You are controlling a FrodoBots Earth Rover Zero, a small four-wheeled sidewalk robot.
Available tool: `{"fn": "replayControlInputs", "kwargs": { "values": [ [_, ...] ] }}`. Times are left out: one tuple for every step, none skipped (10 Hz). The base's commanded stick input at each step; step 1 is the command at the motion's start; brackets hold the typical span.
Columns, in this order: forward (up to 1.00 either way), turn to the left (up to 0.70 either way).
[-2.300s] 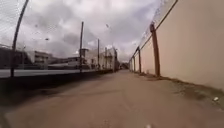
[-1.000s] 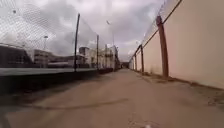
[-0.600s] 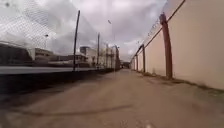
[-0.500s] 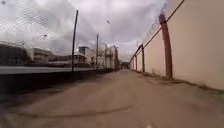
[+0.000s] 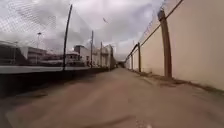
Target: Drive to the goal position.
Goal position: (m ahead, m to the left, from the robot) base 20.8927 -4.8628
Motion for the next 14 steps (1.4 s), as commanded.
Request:
{"fn": "replayControlInputs", "kwargs": {
  "values": [
    [0.7,0.0],
    [0.7,0.0],
    [0.7,0.0],
    [0.7,0.0],
    [0.7,0.0],
    [0.7,0.0],
    [0.7,0.0],
    [0.7,0.0],
    [0.7,0.0],
    [0.7,0.0],
    [0.7,0.0],
    [0.7,0.0],
    [0.7,0.0],
    [0.7,0.0]
  ]
}}
